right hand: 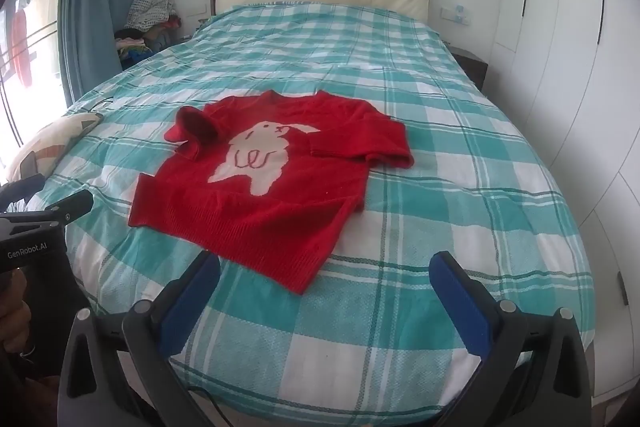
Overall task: Fold small clothes
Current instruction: 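Move both grippers toward the red rabbit-print sweater on the bed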
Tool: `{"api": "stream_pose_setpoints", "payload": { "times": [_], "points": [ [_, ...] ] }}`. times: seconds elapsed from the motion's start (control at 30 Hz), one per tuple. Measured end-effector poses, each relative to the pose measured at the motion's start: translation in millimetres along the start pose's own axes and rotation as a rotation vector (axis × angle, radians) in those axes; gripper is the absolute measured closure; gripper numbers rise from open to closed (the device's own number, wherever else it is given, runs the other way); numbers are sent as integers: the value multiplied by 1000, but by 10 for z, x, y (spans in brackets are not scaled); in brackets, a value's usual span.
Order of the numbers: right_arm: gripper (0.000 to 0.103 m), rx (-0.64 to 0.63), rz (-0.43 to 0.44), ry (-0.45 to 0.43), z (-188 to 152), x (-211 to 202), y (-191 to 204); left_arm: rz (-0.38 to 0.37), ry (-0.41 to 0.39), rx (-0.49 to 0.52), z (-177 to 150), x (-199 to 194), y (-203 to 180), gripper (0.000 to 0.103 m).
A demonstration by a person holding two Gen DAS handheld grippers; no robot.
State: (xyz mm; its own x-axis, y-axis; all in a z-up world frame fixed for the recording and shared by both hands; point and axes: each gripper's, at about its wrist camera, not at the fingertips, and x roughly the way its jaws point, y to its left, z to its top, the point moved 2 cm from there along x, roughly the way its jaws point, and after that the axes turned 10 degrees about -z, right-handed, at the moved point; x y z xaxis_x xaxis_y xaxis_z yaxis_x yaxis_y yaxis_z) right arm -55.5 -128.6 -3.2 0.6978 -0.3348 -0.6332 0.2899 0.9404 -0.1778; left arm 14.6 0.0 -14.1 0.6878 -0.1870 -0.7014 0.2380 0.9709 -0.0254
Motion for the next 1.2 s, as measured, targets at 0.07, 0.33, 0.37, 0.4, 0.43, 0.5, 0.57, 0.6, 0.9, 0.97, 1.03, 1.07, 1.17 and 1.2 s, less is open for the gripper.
{"api": "stream_pose_setpoints", "payload": {
  "times": [0.07, 0.33, 0.37, 0.4, 0.43, 0.5, 0.57, 0.6, 0.9, 0.97, 1.03, 1.07, 1.17, 1.2],
  "points": [
    [0, -3, -1, -3, -24, 3, 77, 0, 4, 6, 0, 4, -7, 0],
    [0, -1, 32, 34, -47, 105, 87, 3, 16, 2, -80, 55, 4, 0],
    [0, -1, 33, 34, -58, 101, 96, 3, 24, -4, -33, 42, 4, 0],
    [0, 1, 35, 35, -59, 100, 90, 4, 25, -4, -32, 43, 4, 0],
    [0, 1, 34, 35, -61, 99, 97, 4, 25, -4, -31, 43, 4, 0],
    [0, 1, 34, 36, -70, 95, 108, 6, 27, -3, -28, 43, 4, 0],
    [0, 1, 34, 38, -65, 99, 103, 6, 28, -4, -32, 46, 7, 0],
    [0, 2, 34, 38, -74, 97, 112, 6, 27, -4, -41, 52, 5, 0],
    [0, 1, 31, 30, -97, 108, 86, -7, 46, -2, -76, 82, -11, 0],
    [0, 2, 32, 29, -96, 108, 67, -16, 48, 2, -74, 79, -32, 0],
    [0, 2, 31, 30, -96, 108, 62, -34, 45, 3, -75, 74, -43, 0],
    [0, 2, 31, 30, -95, 108, 60, -44, 42, 2, -73, 71, -48, 0],
    [0, 1, 29, 30, -91, 110, 55, -60, 32, -3, -58, 60, -59, 0],
    [0, 1, 30, 30, -90, 111, 52, -67, 29, -7, -56, 61, -62, 0]
  ]
}}
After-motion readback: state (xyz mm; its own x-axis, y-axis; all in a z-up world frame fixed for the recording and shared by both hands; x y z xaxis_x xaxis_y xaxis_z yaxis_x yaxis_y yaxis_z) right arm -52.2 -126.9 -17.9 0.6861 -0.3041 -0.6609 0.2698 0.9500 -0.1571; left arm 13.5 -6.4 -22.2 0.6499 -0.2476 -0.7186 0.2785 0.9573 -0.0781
